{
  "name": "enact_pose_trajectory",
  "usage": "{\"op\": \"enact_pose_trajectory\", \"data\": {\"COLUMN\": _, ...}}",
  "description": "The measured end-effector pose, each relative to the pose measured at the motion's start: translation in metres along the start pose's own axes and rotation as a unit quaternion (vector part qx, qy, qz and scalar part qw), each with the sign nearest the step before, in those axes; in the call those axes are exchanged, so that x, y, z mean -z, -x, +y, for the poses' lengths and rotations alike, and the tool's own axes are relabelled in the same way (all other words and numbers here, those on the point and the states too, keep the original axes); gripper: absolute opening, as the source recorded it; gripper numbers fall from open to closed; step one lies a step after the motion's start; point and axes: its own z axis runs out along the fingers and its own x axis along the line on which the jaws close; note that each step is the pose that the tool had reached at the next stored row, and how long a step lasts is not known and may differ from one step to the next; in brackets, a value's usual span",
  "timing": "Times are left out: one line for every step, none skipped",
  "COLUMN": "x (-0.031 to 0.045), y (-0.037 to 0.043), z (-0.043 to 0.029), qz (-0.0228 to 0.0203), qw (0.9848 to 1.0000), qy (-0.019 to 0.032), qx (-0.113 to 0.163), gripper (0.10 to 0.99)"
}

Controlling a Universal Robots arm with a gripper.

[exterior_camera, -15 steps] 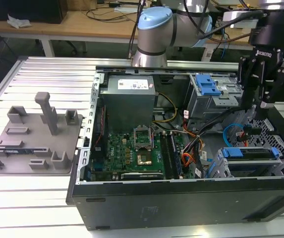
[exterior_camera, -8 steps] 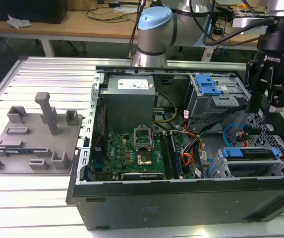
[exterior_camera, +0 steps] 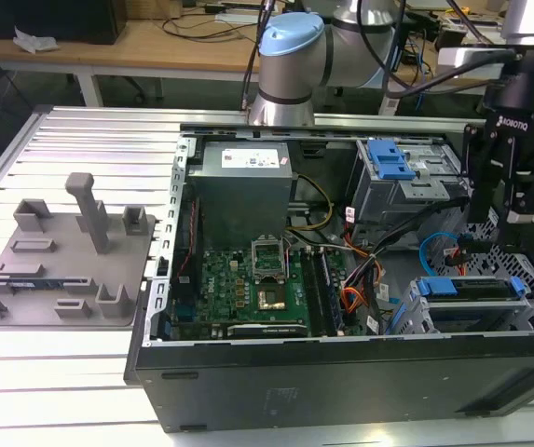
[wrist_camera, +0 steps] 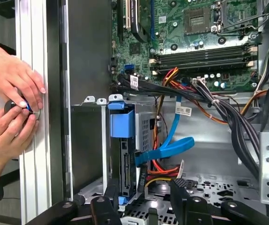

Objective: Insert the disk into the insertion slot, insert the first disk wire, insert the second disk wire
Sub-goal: 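Insert the first disk wire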

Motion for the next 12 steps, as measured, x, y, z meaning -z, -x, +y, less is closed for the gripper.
{"op": "enact_pose_trajectory", "data": {"x": -0.0011, "y": 0.0002, "z": 0.0000, "qz": 0.0006, "qw": 1.0000, "qy": 0.0000, "qx": 0.000, "gripper": 0.561}}
{"op": "enact_pose_trajectory", "data": {"x": -0.0030, "y": 0.0006, "z": -0.0001, "qz": 0.0019, "qw": 1.0000, "qy": -0.0001, "qx": 0.000, "gripper": 0.561}}
{"op": "enact_pose_trajectory", "data": {"x": -0.0052, "y": 0.0010, "z": -0.0003, "qz": 0.0029, "qw": 1.0000, "qy": 0.0000, "qx": 0.000, "gripper": 0.561}}
{"op": "enact_pose_trajectory", "data": {"x": -0.0071, "y": 0.0014, "z": -0.0004, "qz": 0.0037, "qw": 1.0000, "qy": -0.0001, "qx": 0.000, "gripper": 0.561}}
{"op": "enact_pose_trajectory", "data": {"x": -0.0090, "y": 0.0019, "z": -0.0005, "qz": 0.0055, "qw": 1.0000, "qy": -0.0001, "qx": 0.000, "gripper": 0.561}}
{"op": "enact_pose_trajectory", "data": {"x": -0.0093, "y": 0.0020, "z": -0.0005, "qz": 0.0071, "qw": 1.0000, "qy": -0.0001, "qx": 0.000, "gripper": 0.561}}
{"op": "enact_pose_trajectory", "data": {"x": -0.0093, "y": 0.0020, "z": -0.0005, "qz": 0.0071, "qw": 1.0000, "qy": -0.0001, "qx": 0.000, "gripper": 0.561}}
{"op": "enact_pose_trajectory", "data": {"x": -0.0093, "y": 0.0020, "z": -0.0005, "qz": 0.0072, "qw": 1.0000, "qy": -0.0001, "qx": 0.000, "gripper": 0.561}}
{"op": "enact_pose_trajectory", "data": {"x": -0.0094, "y": 0.0021, "z": -0.0005, "qz": 0.0072, "qw": 1.0000, "qy": -0.0001, "qx": 0.000, "gripper": 0.561}}
{"op": "enact_pose_trajectory", "data": {"x": -0.0095, "y": 0.0021, "z": -0.0005, "qz": 0.0072, "qw": 1.0000, "qy": -0.0001, "qx": 0.000, "gripper": 0.561}}
{"op": "enact_pose_trajectory", "data": {"x": -0.0096, "y": 0.0022, "z": 0.0000, "qz": 0.0071, "qw": 1.0000, "qy": -0.0002, "qx": 0.000, "gripper": 0.561}}
{"op": "enact_pose_trajectory", "data": {"x": -0.0097, "y": 0.0023, "z": 0.0018, "qz": 0.0074, "qw": 1.0000, "qy": -0.0013, "qx": 0.000, "gripper": 0.561}}
